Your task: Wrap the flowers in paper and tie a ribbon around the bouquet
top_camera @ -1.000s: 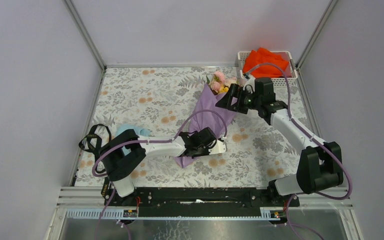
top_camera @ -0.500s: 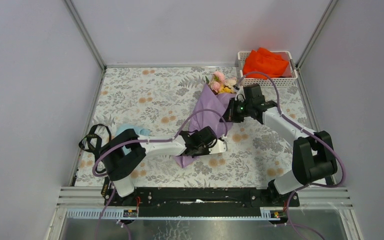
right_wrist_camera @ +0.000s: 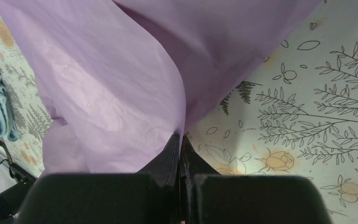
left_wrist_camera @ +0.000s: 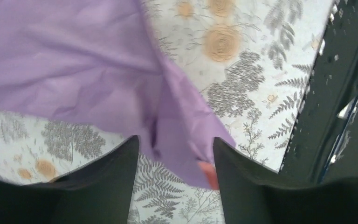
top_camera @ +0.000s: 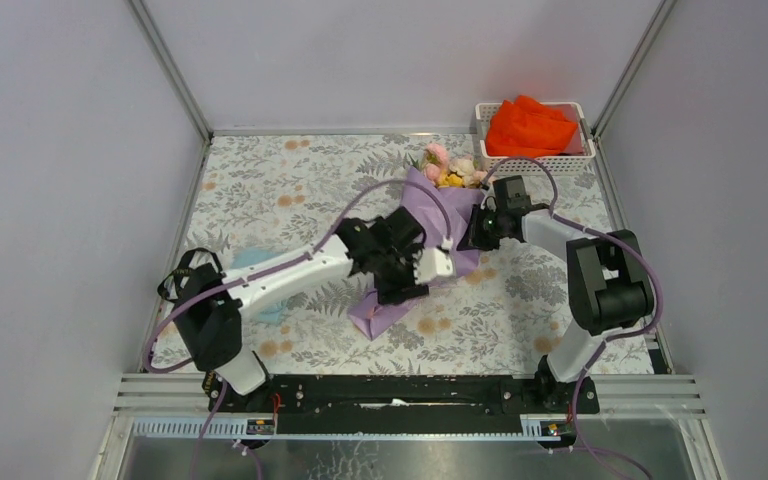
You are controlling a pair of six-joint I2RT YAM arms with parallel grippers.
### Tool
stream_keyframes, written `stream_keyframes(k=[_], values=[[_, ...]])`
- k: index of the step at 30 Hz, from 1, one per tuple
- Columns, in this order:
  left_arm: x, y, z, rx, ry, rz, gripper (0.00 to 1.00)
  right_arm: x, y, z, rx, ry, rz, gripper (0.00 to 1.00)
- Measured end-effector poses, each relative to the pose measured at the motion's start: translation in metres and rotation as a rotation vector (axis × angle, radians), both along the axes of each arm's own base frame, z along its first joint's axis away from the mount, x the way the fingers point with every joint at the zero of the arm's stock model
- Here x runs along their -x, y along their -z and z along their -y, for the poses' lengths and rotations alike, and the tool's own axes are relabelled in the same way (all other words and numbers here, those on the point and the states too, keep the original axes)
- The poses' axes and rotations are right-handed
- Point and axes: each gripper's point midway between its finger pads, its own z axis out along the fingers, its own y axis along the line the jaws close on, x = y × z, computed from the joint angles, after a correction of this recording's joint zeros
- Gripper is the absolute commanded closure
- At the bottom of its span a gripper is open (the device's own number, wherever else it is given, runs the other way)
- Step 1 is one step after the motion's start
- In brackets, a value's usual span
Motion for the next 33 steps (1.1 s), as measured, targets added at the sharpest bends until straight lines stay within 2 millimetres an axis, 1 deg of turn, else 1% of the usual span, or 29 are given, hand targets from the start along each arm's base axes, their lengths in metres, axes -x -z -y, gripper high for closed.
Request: stream_keyframes(k=[2,3,5,6,7,9,12,15,20,22,24,25,30,33], values=[[-0.016,-0.012,-0.007,0.037,-0.055,-0.013,0.64,-0.001,0.005,0.001,0.008,-0.002,-0.003,1.0],[-0.027,-0.016,-0.012,0.055,-0.097,-0.015,0.69,-0.002,0.008,0.002,0.01,-0.003,-0.004,1.0],[-0.05,-0.018,-0.024,0.083,-0.19,-0.012,0.77,-0.003,0.013,0.002,0.012,-0.005,-0.007,1.0],[-0.059,-0.016,-0.029,0.089,-0.23,-0.004,0.82,-0.003,0.015,0.002,0.013,-0.006,-0.011,1.0],[-0.068,-0.012,-0.034,0.087,-0.265,0.011,0.85,-0.004,0.017,0.002,0.014,-0.006,-0.014,1.0],[-0.073,0.003,-0.035,0.074,-0.29,0.031,0.86,-0.004,0.02,0.002,0.014,-0.007,-0.017,1.0],[-0.06,0.034,-0.023,0.037,-0.246,0.047,0.86,-0.006,0.022,0.001,0.014,-0.007,-0.016,1.0],[-0.033,0.063,-0.013,0.002,-0.15,0.083,0.86,-0.008,0.024,0.001,0.015,-0.007,-0.017,1.0],[-0.005,0.087,-0.001,-0.017,-0.014,0.151,0.85,-0.008,0.025,0.002,0.016,-0.007,-0.019,1.0],[0.002,0.094,0.0,-0.033,0.024,0.181,0.8,-0.01,0.025,0.001,0.017,-0.007,-0.016,1.0],[0.01,0.096,0.003,-0.042,0.067,0.222,0.74,-0.012,0.024,0.001,0.017,-0.009,-0.013,1.0],[0.017,0.097,0.007,-0.044,0.098,0.25,0.7,-0.013,0.024,0.001,0.017,-0.01,-0.011,1.0],[0.05,0.095,0.025,-0.035,0.234,0.301,0.57,-0.009,0.029,-0.002,0.016,-0.019,-0.048,1.0],[0.056,0.095,0.026,-0.04,0.259,0.312,0.48,-0.008,0.031,-0.002,0.018,-0.021,-0.067,1.0]])
